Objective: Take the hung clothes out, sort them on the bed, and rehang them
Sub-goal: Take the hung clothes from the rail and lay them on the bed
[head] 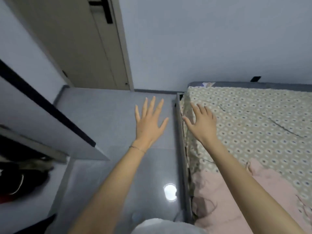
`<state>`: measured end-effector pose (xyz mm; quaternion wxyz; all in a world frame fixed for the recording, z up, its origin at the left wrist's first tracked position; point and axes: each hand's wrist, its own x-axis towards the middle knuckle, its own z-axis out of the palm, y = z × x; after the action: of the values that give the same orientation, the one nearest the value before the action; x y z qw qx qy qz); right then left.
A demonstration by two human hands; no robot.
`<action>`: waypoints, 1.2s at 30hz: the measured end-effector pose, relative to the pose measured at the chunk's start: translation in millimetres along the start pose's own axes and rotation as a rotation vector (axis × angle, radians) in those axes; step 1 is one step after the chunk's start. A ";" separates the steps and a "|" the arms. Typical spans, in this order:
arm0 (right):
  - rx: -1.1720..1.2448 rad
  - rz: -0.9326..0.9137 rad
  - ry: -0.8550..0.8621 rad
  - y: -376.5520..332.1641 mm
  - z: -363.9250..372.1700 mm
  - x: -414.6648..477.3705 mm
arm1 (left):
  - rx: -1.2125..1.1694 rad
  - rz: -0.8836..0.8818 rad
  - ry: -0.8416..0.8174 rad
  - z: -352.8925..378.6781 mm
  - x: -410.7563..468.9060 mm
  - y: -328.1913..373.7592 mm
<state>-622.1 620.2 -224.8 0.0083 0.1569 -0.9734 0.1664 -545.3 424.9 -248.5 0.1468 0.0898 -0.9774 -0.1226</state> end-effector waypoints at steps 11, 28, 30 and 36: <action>0.126 -0.524 -0.211 -306.0 98.9 -31.4 | 0.167 -0.421 0.173 -119.6 -144.4 -265.0; 0.235 -1.275 -0.278 -637.6 158.7 -57.9 | 0.407 -1.023 0.470 -244.5 -247.8 -461.7; 0.234 -1.323 -0.308 -666.1 167.2 -60.5 | 0.436 -1.082 0.491 -255.4 -260.1 -475.4; 0.253 -1.427 -0.352 -741.2 180.9 -76.3 | 0.453 -1.166 0.562 -283.3 -294.9 -513.5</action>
<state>-314.5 -79.4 -162.7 -0.0599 0.7747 -0.5956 0.2036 -108.7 -63.0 -200.7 0.2824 0.6583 -0.6957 0.0540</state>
